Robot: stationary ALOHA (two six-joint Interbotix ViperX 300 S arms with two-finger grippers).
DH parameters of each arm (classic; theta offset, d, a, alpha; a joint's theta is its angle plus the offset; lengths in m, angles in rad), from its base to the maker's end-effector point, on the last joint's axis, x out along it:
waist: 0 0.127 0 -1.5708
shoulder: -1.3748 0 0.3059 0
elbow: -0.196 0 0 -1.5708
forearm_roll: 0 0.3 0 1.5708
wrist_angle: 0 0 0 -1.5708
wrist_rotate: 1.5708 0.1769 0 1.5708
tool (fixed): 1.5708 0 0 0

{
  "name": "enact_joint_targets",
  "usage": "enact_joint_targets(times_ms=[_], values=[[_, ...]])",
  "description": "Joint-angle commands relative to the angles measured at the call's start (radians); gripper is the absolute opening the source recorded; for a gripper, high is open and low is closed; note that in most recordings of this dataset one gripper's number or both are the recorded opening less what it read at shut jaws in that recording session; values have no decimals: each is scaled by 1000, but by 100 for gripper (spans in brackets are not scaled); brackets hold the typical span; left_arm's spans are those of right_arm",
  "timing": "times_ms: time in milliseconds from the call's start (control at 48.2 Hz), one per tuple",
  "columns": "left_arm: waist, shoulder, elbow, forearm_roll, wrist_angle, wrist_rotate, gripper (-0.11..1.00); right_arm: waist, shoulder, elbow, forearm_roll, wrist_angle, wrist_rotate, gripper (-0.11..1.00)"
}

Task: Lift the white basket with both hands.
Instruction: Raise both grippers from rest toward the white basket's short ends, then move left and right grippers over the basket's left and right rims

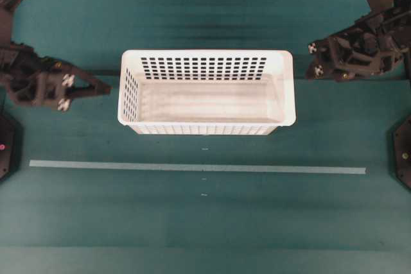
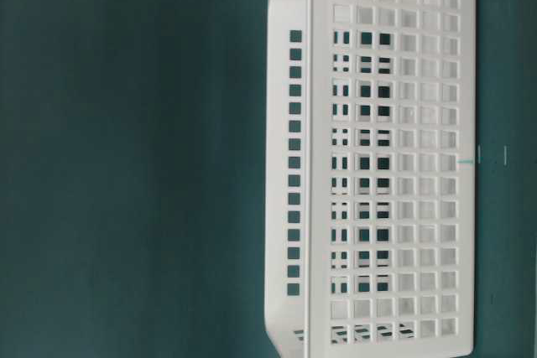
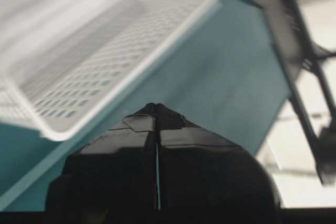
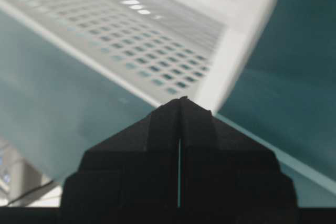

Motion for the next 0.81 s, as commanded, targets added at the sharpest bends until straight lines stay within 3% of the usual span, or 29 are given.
enact_joint_targets(times_ms=[0,145,394,788], values=[[23,11,-38,5,34,-26,-5,-3,21,-32,-38,46,52,-3],[31,46,-52,6,130,-72,-5,3,57,-63,-84,127,118,-3],[67,155,-107,8,282,-87,-6,21,161,-120,-92,189,121,-3],[72,235,-152,8,325,-84,-6,26,215,-147,-92,193,123,4]])
